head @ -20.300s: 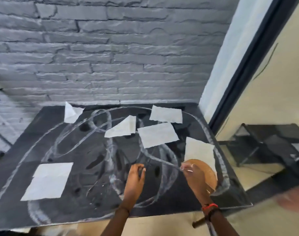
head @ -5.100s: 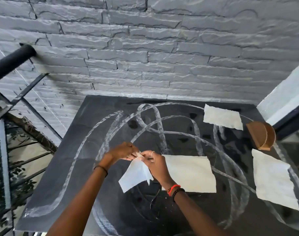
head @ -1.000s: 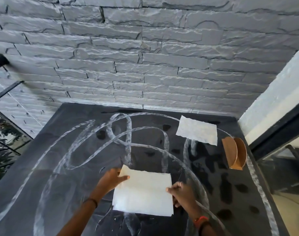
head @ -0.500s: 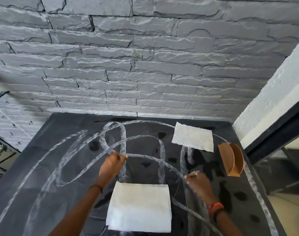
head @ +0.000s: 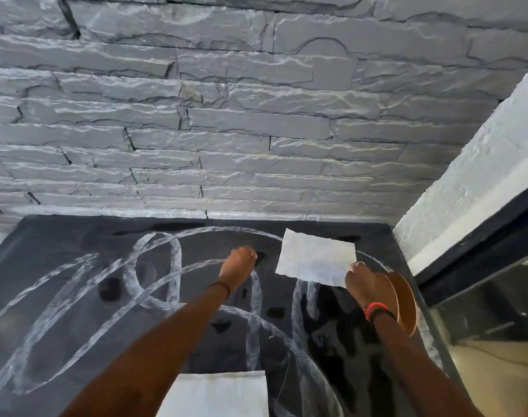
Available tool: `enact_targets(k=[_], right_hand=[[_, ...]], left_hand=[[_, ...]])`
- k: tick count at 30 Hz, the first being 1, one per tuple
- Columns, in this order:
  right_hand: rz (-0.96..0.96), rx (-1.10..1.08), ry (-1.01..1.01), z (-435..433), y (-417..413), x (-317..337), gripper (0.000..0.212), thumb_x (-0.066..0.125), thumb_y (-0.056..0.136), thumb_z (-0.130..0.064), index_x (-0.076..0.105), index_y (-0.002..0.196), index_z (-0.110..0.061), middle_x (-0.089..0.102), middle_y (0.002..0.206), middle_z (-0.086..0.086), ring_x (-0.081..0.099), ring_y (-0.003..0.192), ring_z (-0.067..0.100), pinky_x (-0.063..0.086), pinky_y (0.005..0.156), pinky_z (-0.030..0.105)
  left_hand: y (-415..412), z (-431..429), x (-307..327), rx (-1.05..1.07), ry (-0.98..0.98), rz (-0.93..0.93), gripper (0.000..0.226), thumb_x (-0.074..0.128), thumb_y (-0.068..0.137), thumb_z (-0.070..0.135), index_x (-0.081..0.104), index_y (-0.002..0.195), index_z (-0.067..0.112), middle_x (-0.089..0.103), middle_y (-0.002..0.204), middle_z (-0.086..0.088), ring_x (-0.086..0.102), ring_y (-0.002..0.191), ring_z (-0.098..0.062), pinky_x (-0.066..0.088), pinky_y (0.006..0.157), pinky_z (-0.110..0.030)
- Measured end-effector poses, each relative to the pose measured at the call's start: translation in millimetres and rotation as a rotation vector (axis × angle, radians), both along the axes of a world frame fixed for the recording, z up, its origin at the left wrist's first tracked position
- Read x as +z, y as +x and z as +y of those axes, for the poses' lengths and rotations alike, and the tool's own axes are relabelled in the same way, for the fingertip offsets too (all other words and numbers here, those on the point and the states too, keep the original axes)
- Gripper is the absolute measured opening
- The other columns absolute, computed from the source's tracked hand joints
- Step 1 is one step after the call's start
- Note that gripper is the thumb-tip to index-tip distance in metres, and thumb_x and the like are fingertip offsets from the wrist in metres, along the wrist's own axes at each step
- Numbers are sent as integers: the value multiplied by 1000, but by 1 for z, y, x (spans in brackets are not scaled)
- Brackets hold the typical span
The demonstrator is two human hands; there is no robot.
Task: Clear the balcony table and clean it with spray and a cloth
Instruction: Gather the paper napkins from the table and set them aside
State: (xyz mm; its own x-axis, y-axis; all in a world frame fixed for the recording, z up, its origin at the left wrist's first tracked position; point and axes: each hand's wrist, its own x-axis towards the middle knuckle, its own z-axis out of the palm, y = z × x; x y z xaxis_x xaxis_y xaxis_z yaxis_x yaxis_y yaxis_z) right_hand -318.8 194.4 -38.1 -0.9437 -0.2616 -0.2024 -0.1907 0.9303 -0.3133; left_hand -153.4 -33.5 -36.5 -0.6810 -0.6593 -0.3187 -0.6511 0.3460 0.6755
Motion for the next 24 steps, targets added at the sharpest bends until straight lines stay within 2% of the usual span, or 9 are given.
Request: enact_targets(k=[2, 4, 6, 9, 13, 19, 21, 23, 24], right_hand=[[17, -18, 19, -5, -16, -19, 27, 45, 87, -18, 59, 105, -4, 62, 111, 18, 57, 103, 37, 44, 91, 37], [32, 6, 83, -12, -23, -26, 38, 35, 89, -23, 60, 107, -1, 59, 114, 17, 54, 107, 35, 40, 94, 36], [-9, 16, 121, -11, -28, -33, 44, 29, 95, -26, 56, 116, 1, 54, 121, 16, 49, 115, 33, 36, 97, 35], [-32, -32, 94, -13, -36, -38, 42, 41, 97, -26, 53, 119, 7, 52, 124, 20, 46, 118, 35, 34, 99, 37], [-74, -75, 20, -16, -40, -45, 40, 51, 92, -21, 51, 115, 11, 51, 123, 26, 44, 117, 39, 35, 96, 37], [-122, -121, -53, -19, -47, -44, 30, 55, 81, -15, 62, 98, 8, 60, 110, 28, 48, 109, 43, 36, 95, 38], [-125, -132, -134, -21, -47, -36, 28, 56, 80, -16, 64, 91, 9, 64, 98, 25, 53, 104, 41, 39, 89, 38], [-165, -173, -243, -24, -46, -25, 23, 56, 81, -13, 60, 72, 8, 59, 69, 16, 56, 83, 38, 38, 69, 33], [-171, -193, -307, -25, -46, -22, 24, 57, 81, -10, 54, 62, 3, 52, 59, 11, 53, 74, 36, 34, 64, 31]], left_hand=[[-21, 6, -12, -28, -8, 1, 23, 41, 90, 2, 64, 91, -3, 67, 97, -24, 64, 94, -40, 50, 77, -41], [-36, 14, -23, 2, 51, -15, 28, 37, 90, -5, 62, 103, -6, 62, 107, -25, 61, 101, -40, 50, 82, -43], [-47, 26, -28, -68, -16, -56, 30, 38, 97, 5, 56, 119, -7, 53, 121, -22, 53, 113, -36, 44, 93, -41], [-64, 40, -36, -138, -129, -142, 44, 52, 96, 29, 47, 122, -7, 45, 128, -22, 52, 117, -36, 42, 97, -42], [-75, 42, -40, -155, -181, -158, 40, 49, 97, 29, 47, 122, -2, 47, 128, -20, 52, 116, -33, 44, 93, -40], [-85, 36, -40, -126, -80, -125, 27, 50, 92, 22, 60, 104, 0, 60, 110, -18, 57, 104, -34, 46, 87, -38], [-85, 32, -36, -74, 15, -79, 15, 51, 87, 11, 55, 79, 0, 61, 83, -14, 58, 79, -28, 43, 73, -30], [-84, 29, -29, -25, 83, -19, 30, 52, 83, 6, 40, 56, 10, 45, 56, -2, 43, 53, -14, 36, 54, -25], [-83, 27, -25, 14, 127, 27, 33, 54, 84, 6, 38, 56, 14, 42, 55, 2, 40, 52, -10, 35, 49, -23]])
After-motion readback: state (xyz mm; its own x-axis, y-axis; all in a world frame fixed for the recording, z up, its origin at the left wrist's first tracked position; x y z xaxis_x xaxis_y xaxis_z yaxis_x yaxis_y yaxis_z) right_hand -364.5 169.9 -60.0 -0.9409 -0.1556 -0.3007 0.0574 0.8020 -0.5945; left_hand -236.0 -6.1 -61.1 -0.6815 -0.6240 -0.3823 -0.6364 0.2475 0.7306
